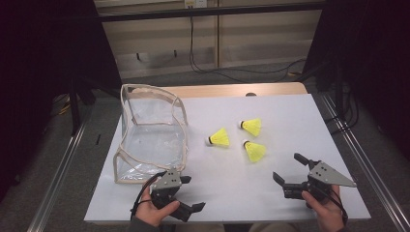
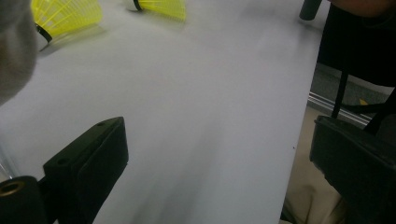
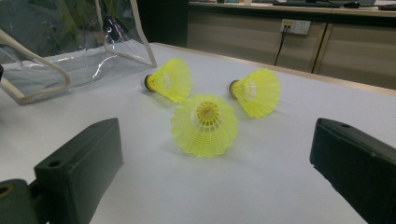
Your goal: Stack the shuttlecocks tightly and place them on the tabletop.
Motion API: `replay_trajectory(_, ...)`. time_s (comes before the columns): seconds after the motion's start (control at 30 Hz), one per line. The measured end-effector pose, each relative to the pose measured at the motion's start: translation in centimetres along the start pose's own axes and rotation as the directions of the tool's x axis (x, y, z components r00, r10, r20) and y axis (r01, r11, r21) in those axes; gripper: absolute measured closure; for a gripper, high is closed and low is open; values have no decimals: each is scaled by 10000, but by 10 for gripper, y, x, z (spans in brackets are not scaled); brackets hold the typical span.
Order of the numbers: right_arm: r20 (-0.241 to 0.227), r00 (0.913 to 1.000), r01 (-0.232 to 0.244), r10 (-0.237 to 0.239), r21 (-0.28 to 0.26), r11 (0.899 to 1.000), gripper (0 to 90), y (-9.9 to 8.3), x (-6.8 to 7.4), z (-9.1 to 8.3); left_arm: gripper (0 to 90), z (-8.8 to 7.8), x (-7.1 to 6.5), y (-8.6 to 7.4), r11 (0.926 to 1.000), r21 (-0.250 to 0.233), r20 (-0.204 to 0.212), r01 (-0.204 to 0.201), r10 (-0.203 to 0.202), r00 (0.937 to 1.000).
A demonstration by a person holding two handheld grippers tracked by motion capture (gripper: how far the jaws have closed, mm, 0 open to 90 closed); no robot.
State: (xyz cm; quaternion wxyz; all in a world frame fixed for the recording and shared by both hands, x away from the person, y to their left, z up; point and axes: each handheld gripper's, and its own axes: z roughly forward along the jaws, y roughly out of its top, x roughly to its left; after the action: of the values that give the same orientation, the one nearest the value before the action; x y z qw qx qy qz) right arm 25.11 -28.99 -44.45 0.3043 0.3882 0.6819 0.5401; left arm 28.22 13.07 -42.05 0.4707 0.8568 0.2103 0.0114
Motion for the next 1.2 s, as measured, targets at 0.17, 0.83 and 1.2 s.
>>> replay_trajectory(0.17,9,10000,5,-5,10,10000,15,0,0,0,46,-4,1,-2,10000,5,-167,-12,13,9999)
replay_trajectory(0.83,17,10000,10,-10,33,10000,15,0,0,0,43,-16,8,-8,9999,-102,-475,53,-57,9989)
replay_trajectory(1.2,5,10000,16,-16,25,10000,16,0,0,0,42,-26,11,-10,9998,-167,-702,99,-111,9975)
